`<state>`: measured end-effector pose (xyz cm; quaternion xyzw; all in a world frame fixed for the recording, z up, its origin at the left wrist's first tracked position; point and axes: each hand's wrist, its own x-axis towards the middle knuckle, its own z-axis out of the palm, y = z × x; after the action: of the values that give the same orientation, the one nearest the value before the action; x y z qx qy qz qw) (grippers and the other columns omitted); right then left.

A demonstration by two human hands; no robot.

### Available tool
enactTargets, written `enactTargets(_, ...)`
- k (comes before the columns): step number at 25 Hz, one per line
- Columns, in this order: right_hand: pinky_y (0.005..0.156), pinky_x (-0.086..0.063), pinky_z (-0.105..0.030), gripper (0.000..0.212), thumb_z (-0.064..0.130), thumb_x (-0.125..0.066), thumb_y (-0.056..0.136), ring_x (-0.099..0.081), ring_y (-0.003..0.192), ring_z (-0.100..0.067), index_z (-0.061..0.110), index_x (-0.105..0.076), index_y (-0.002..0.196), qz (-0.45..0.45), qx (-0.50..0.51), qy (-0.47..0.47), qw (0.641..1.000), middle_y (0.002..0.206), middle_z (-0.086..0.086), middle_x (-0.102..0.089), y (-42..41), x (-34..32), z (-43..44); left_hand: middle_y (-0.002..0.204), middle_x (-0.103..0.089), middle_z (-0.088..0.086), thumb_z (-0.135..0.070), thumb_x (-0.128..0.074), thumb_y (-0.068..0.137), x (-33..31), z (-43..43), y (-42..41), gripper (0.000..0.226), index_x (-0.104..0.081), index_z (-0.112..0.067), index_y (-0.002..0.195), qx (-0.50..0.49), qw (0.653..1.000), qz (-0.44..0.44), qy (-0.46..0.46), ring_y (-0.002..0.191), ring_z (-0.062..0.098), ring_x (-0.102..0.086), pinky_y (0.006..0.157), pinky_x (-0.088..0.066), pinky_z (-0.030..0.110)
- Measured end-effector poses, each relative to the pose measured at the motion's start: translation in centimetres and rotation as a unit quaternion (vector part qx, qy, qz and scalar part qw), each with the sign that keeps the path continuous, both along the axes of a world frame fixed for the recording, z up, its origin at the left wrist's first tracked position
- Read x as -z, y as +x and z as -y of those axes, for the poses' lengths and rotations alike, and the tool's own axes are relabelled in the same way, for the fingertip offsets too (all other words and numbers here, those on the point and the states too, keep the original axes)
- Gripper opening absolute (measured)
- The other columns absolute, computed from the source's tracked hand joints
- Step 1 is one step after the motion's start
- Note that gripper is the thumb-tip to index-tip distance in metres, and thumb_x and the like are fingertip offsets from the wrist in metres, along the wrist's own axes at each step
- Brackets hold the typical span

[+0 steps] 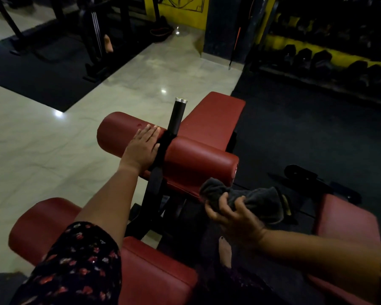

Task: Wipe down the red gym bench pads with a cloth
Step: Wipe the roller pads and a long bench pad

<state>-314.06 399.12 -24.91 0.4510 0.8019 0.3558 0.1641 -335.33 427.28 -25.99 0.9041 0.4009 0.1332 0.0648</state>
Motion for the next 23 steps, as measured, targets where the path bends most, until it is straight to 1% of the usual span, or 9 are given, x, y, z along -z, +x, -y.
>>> enactTargets(3, 0.075, -0.037, -0.052, 0.049, 0.019, -0.029, 0.089, -0.041, 0.108, -0.043, 0.022, -0.071, 0.113, 0.008, 0.036, -0.034, 0.999, 0.134, 0.007, -0.054, -4.8, 1.6, -3.9, 0.154, -0.035, 0.014, -0.049, -0.007, 0.095, 0.4, -0.3, -0.2, 0.074, -0.035, -0.006, 0.149, 0.002, 1.000, 0.003, -0.009, 0.147, 0.027, -0.022, 0.120, -0.009, 0.039)
enactTargets(6, 0.072, -0.042, -0.053, 0.063, 0.001, -0.012, 0.093, -0.041, 0.109, -0.043, 0.018, -0.063, 0.126, 0.010, 0.098, -0.052, 0.994, 0.140, 0.005, -0.049, -8.7, 2.0, -8.2, 0.154, -0.036, 0.012, -0.049, -0.014, 0.098, 0.4, -0.6, -0.3, 0.068, -0.038, -0.009, 0.148, 0.001, 1.000, 0.002, -0.011, 0.147, 0.026, -0.024, 0.120, -0.012, 0.040)
enactTargets(8, 0.069, -0.049, -0.049, 0.077, -0.010, 0.001, 0.091, -0.046, 0.113, -0.041, 0.017, -0.057, 0.133, 0.010, 0.101, -0.055, 0.993, 0.145, 0.004, -0.043, -9.1, 1.2, -8.7, 0.154, -0.036, 0.011, -0.041, -0.026, 0.103, 0.2, -0.5, 0.1, 0.056, -0.039, -0.010, 0.148, -0.010, 1.000, 0.012, -0.016, 0.147, 0.026, -0.023, 0.120, -0.011, 0.039)
enactTargets(11, 0.072, -0.053, -0.048, 0.050, 0.013, -0.023, 0.095, -0.048, 0.120, -0.040, 0.016, -0.059, 0.131, 0.107, 0.011, -0.082, 0.991, 0.150, -0.002, -0.035, -7.1, 1.8, -5.1, 0.145, -0.048, 0.013, -0.043, -0.031, 0.098, -0.5, 1.1, 1.1, 0.055, -0.049, -0.012, 0.140, -0.035, 0.995, 0.091, -0.009, 0.141, 0.031, -0.033, 0.118, -0.020, 0.047)
enactTargets(13, 0.075, -0.052, -0.049, 0.041, 0.028, -0.039, 0.093, -0.045, 0.121, -0.041, 0.023, -0.062, 0.127, 0.104, -0.035, -0.088, 0.990, 0.151, -0.001, -0.033, -3.3, 2.6, -2.0, 0.138, -0.054, 0.012, -0.043, -0.037, 0.095, -1.2, 3.0, 2.5, 0.053, -0.055, -0.013, 0.134, 0.000, 0.989, 0.146, 0.032, 0.134, 0.031, -0.043, 0.114, -0.026, 0.052)
enactTargets(15, 0.072, -0.053, -0.046, 0.040, 0.034, -0.048, 0.089, -0.043, 0.116, -0.039, 0.036, -0.060, 0.127, -0.018, -0.054, -0.031, 0.998, 0.148, 0.003, -0.030, 1.1, 2.8, -0.1, 0.135, -0.057, 0.008, -0.040, -0.043, 0.093, -1.2, 5.0, 4.6, 0.047, -0.059, -0.015, 0.130, 0.072, 0.983, 0.149, 0.076, 0.129, 0.028, -0.047, 0.114, -0.027, 0.051)
enactTargets(18, 0.062, -0.052, -0.037, 0.050, 0.028, -0.040, 0.098, -0.049, 0.107, -0.035, 0.041, -0.030, 0.146, -0.186, -0.058, 0.067, 0.979, 0.148, 0.003, -0.026, 5.8, 1.5, -0.3, 0.132, -0.061, 0.005, -0.041, -0.044, 0.093, -0.2, 6.7, 7.2, 0.043, -0.062, -0.018, 0.125, 0.133, 0.980, 0.105, 0.100, 0.127, 0.027, -0.052, 0.112, -0.028, 0.047)
enactTargets(21, 0.061, -0.054, -0.039, 0.073, 0.030, -0.045, 0.093, -0.058, 0.099, -0.037, 0.038, -0.004, 0.153, -0.325, -0.006, 0.054, 0.944, 0.146, -0.003, -0.026, 6.2, 1.2, -0.9, 0.129, -0.063, 0.005, -0.042, -0.044, 0.094, 1.5, 7.1, 7.8, 0.040, -0.054, -0.021, 0.128, 0.125, 0.978, 0.098, 0.134, 0.124, 0.027, -0.056, 0.109, -0.030, 0.044)
enactTargets(23, 0.063, -0.055, -0.041, 0.075, 0.034, -0.048, 0.086, -0.054, 0.101, -0.035, 0.043, -0.011, 0.151, -0.409, 0.036, 0.033, 0.911, 0.143, -0.005, -0.033, 5.6, 1.5, -0.6, 0.130, -0.063, 0.005, -0.042, -0.043, 0.095, 1.7, 7.1, 8.1, 0.039, -0.050, -0.023, 0.128, 0.120, 0.976, 0.106, 0.149, 0.124, 0.027, -0.056, 0.108, -0.031, 0.043)
